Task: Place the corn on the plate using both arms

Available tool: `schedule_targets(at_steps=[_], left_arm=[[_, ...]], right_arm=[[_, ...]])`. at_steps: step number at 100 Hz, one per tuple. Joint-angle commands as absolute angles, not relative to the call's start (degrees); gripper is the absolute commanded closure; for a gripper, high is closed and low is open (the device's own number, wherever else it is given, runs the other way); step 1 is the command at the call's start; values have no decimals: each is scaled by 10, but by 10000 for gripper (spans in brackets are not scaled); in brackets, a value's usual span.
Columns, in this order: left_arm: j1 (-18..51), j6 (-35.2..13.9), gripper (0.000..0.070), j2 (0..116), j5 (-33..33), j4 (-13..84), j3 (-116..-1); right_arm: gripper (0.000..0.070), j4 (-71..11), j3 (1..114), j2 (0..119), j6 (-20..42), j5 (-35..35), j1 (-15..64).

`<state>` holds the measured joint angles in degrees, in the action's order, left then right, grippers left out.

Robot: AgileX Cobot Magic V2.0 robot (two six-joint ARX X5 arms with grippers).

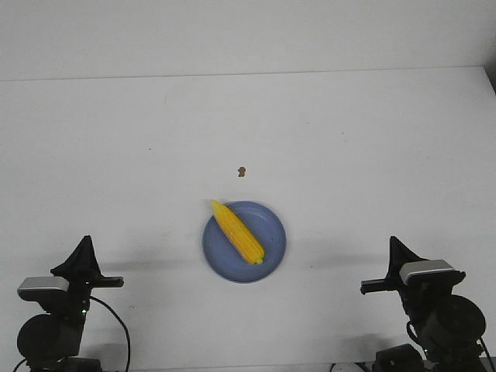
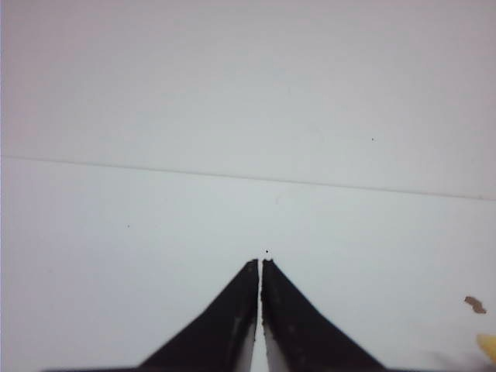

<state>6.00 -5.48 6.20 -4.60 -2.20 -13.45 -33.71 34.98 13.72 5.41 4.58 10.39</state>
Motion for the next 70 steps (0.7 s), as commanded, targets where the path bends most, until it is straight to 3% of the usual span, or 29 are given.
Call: schedule_targets(at_steps=[1, 39, 70], left_arm=[[59, -48, 693, 41, -47, -31, -115], [58, -51, 693, 2, -47, -40, -60], [56, -57, 693, 2, -43, -121, -11]], right_arm=[[690, -330, 353, 139, 60, 46, 104], [690, -330, 353, 139, 60, 46, 104], [690, -330, 353, 139, 60, 46, 104]])
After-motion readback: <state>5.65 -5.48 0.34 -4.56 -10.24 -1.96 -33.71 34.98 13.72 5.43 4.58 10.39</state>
